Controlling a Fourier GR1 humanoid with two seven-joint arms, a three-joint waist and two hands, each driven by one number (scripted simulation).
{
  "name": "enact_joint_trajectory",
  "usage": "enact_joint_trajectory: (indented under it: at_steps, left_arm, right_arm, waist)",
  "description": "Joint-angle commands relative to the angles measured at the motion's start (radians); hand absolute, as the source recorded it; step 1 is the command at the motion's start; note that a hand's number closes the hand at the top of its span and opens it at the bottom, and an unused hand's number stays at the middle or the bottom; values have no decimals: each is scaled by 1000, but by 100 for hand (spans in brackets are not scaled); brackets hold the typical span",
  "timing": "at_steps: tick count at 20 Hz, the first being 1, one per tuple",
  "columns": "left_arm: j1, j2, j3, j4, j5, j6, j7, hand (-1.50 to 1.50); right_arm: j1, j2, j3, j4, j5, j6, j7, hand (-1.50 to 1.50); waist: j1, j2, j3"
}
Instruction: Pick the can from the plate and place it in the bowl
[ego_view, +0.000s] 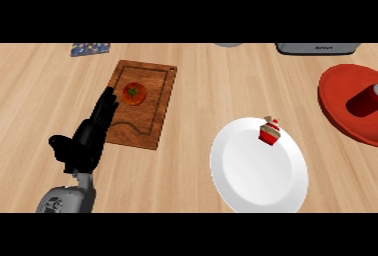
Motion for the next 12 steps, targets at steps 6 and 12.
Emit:
enact_joint_trajectory:
  at_steps: [6,12]
  left_arm:
    - [0,-55,-50,2,-64,57,-19,0]
    - [-25,-8,14,29,-14,6,-15,0]
  right_arm:
    - [234,22,-84,-230,-225,184,-13,-150]
    - [376,58,-90,-390,-343,305,10,-150]
  waist:
    - [-6,0,0]
    - [-2,1,0]
